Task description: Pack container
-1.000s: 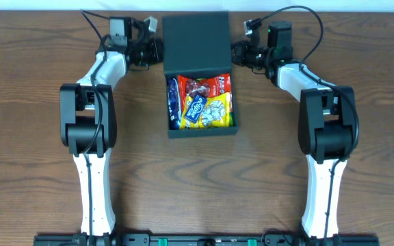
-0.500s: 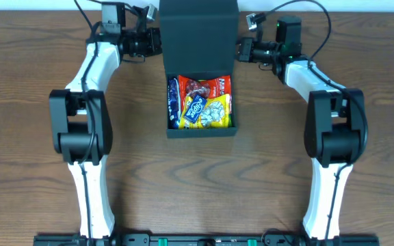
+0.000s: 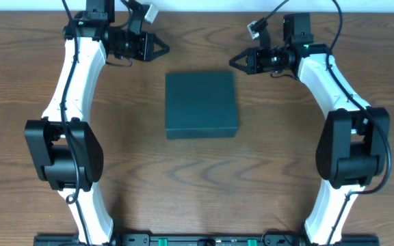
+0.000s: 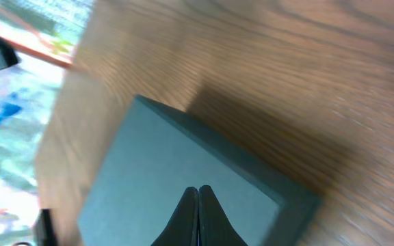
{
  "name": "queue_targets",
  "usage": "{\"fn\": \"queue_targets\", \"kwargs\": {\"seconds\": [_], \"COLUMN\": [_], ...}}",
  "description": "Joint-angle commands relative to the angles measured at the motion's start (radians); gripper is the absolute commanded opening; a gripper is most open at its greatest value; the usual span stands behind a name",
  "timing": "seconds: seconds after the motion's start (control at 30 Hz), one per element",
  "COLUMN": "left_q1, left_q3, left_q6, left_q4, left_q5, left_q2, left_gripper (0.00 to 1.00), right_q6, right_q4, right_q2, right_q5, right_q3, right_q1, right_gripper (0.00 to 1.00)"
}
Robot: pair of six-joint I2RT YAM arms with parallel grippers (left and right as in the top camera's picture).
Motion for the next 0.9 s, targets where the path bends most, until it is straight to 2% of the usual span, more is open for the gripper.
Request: {"fn": "queue_targets", "kwargs": {"seconds": [0.0,0.23,0.4,0.6,0.87], "left_q1": [0.003,0.003,0.003,-0.011,-0.069], "left_q3": [0.015,0.015,0.015,0.015,0.009], "left_q6": [0.039,0.039,0.064,0.129,0.143], "left_q4": [-0.049,-0.239,-0.363,-0.510,-0.579], "left_q5": [-0.034,-0.069,-0.099,-0.137,-0.181], "left_q2": [-0.034,-0.094,-0.175,-0.309,-0.485], "left_gripper": [0.06,0.06,0.06,0.06,0.06], "right_q6": [-0.057,-0.129,-0.131,-0.204,-0.205], "right_q4": [-0.014,-0.048,-0.070,-0.210,-0.377], "right_q2": [-0.058,-0.179,-0.278,-0.419,-0.537], "right_q5": [0.059,0.124,0.140,0.141,0.140], "right_q3": [0.002,0.002,0.002,0.002,0.002], "right_q1": [-0.006,-0.012,-0.012,-0.010,-0.007], "right_gripper": [0.01,0.01,0.01,0.01,0.01]}}
